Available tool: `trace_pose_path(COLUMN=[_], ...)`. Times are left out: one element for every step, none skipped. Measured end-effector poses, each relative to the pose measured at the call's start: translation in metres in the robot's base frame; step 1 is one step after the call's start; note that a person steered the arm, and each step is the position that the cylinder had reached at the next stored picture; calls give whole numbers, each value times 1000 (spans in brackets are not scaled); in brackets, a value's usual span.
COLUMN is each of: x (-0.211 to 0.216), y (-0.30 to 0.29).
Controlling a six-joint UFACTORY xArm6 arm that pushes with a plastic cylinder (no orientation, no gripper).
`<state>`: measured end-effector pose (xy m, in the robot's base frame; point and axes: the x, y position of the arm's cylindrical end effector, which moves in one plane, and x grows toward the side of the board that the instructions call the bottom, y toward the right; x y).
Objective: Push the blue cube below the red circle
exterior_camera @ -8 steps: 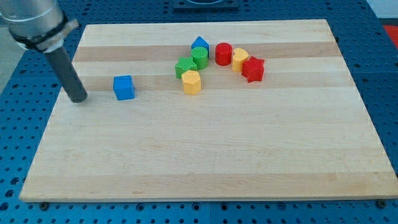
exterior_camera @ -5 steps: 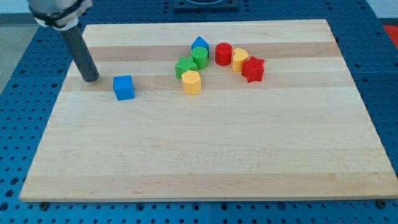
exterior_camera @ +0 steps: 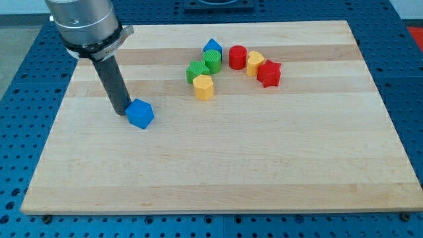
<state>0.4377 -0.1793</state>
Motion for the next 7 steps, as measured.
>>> trace_pose_path(x=[7,23,24,16,10,9,9], y=[-11,-8,26,84,143,190,208])
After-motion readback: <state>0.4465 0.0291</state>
